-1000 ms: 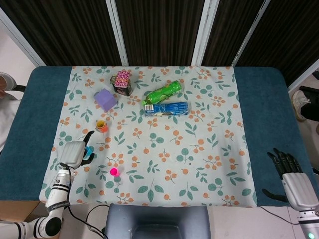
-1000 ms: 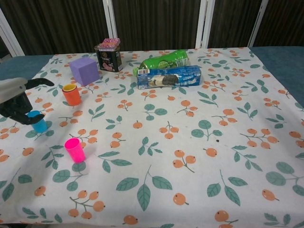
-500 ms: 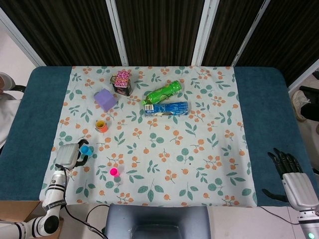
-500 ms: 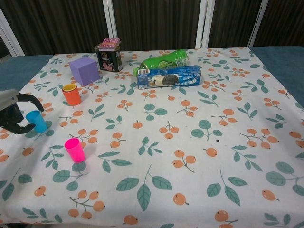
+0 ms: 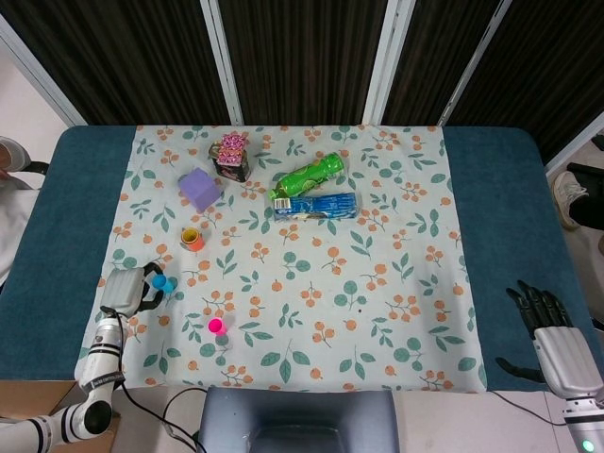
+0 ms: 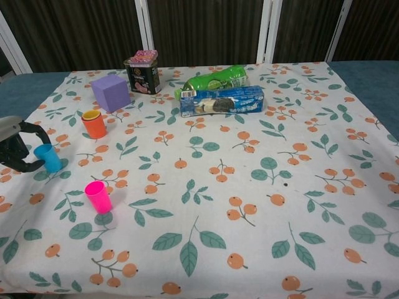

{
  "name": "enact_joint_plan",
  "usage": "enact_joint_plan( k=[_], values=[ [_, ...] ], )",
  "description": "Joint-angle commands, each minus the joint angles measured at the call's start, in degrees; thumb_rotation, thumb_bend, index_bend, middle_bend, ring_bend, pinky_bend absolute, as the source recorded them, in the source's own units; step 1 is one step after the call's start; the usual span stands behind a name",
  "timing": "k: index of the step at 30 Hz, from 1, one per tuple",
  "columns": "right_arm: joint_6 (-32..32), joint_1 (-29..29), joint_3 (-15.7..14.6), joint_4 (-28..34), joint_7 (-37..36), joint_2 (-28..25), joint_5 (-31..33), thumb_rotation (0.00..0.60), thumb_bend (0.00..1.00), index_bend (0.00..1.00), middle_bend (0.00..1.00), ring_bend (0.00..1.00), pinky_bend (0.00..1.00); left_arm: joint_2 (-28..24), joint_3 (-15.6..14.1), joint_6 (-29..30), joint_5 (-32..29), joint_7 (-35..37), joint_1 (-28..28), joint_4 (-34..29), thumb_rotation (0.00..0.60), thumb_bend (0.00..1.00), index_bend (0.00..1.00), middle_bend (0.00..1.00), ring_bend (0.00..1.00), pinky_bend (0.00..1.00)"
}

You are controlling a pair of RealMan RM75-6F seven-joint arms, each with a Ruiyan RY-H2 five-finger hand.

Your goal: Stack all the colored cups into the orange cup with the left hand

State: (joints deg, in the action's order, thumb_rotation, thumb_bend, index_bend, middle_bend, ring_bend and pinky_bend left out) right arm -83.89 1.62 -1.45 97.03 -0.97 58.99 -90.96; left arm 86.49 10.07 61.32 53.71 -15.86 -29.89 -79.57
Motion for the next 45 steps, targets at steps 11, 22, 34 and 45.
enact_joint_plan(
  k=[11, 22, 34, 45],
  values=[
    [0.07, 0.04, 0.15, 0.04, 0.04, -0.03, 0.34, 0.600, 0.15, 0.00, 0.00, 0.00, 0.00, -0.44, 12.00, 2.83, -3.68, -1.20, -6.65, -0.46, 0.600, 0.36, 0.56, 1.00, 1.00, 1.00],
    [0.37, 0.22, 0.56, 0.02, -0.70, -0.42, 1.17, 0.600, 0.15, 0.00, 0.00, 0.00, 0.00, 6.88, 12.50, 2.04, -7.76, -5.28, -11.60, 9.62, 0.600, 0.36, 0.57, 1.00, 1.00, 1.00],
    [0.16, 0.19, 0.56, -0.06, -1.68, -0.88, 0.94, 0.600, 0.15, 0.00, 0.00, 0.00, 0.00, 10.21, 11.86, 0.50, -7.89, -5.07, -12.85, 13.22, 0.600, 0.36, 0.57, 1.00, 1.00, 1.00],
    [0.11, 0.16, 0.56, -0.10, -1.68, -0.86, 0.91, 0.600, 0.15, 0.00, 0.00, 0.00, 0.00, 10.46, 10.96, -1.39, -8.48, -5.53, -12.63, 13.88, 0.600, 0.36, 0.43, 1.00, 1.00, 1.00]
  ],
)
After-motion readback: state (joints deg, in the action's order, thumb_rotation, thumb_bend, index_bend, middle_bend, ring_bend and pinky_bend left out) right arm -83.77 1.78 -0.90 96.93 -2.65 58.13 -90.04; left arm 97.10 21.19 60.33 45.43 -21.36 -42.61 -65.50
